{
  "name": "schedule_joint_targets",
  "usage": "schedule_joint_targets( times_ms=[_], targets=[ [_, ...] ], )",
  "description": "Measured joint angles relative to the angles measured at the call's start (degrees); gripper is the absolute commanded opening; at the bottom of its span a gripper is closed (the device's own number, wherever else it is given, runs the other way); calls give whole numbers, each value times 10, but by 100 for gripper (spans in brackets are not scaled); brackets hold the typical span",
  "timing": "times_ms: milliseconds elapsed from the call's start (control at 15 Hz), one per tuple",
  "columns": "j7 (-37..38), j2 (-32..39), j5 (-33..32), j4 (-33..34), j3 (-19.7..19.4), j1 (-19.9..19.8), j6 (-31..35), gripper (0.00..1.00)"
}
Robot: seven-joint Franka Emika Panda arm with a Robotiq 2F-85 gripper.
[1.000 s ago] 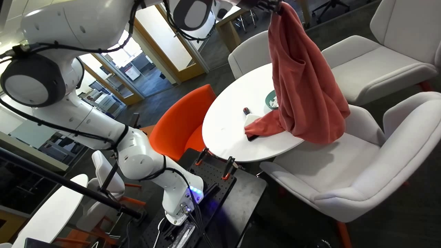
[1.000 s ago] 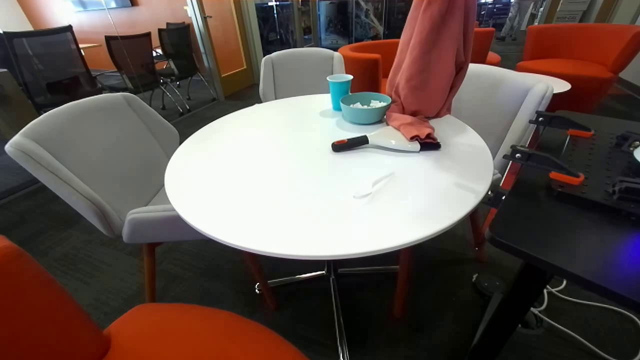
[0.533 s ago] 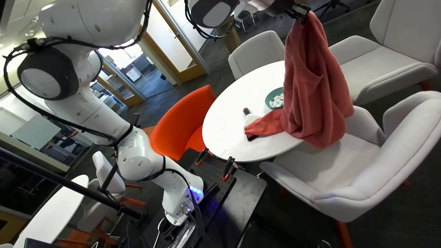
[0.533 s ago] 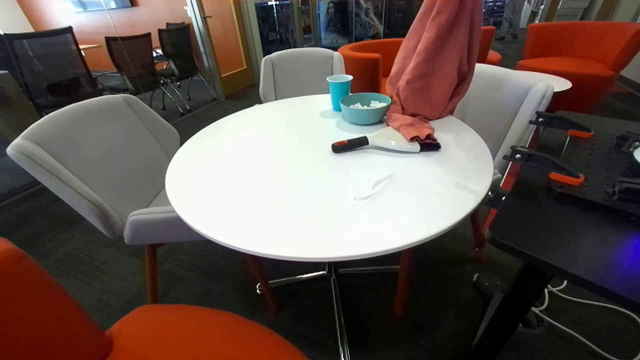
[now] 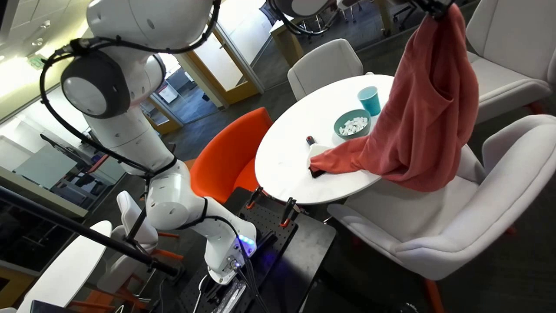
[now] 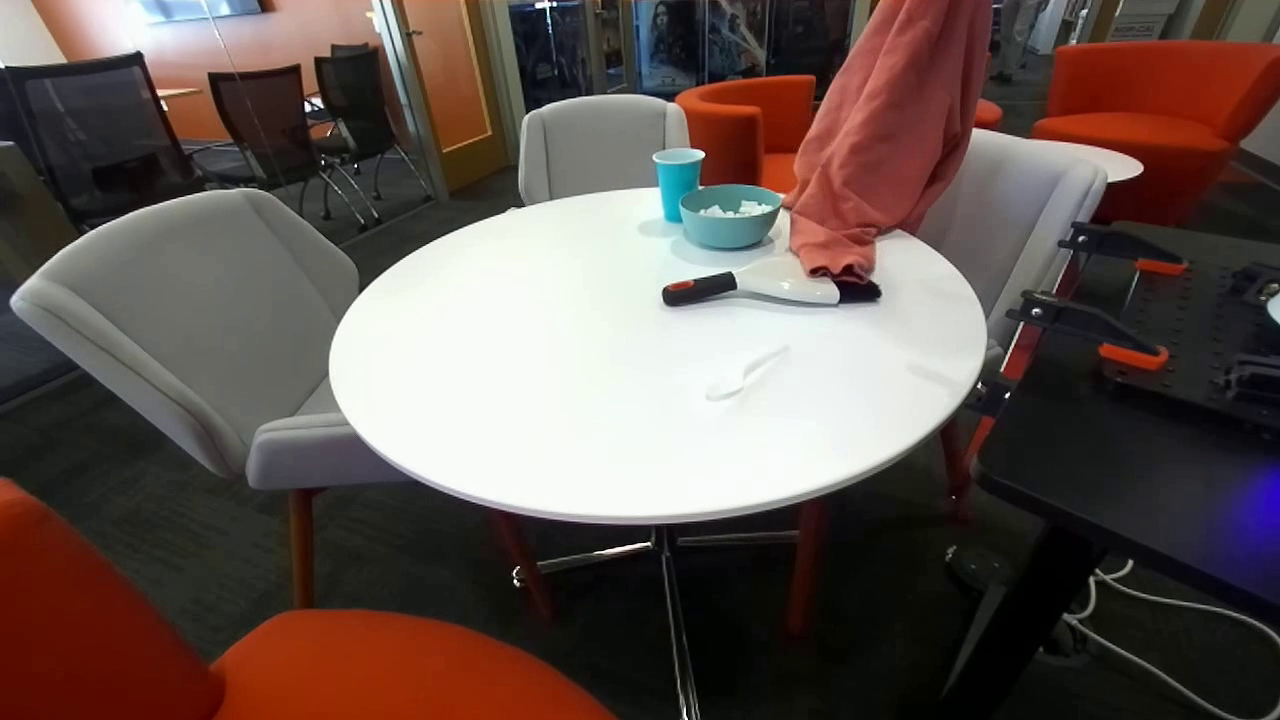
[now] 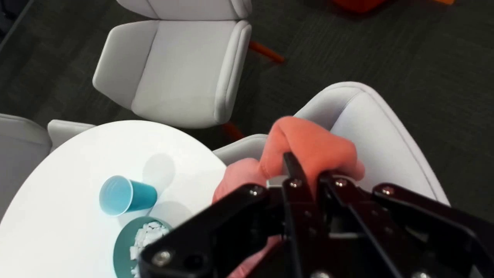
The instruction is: Hang the shirt on the chair on the right
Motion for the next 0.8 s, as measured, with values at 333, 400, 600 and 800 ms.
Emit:
schedule_joint_targets(
  times_ms=[333, 400, 600, 800],
  targets=[
    [4, 18, -5, 21, 1, -2, 3, 2],
    [4, 21, -5, 21, 1, -4, 2, 2],
    [16, 46, 11, 37, -25, -6, 1, 2],
    [12, 94, 79, 63, -127, 19, -20, 2]
  ],
)
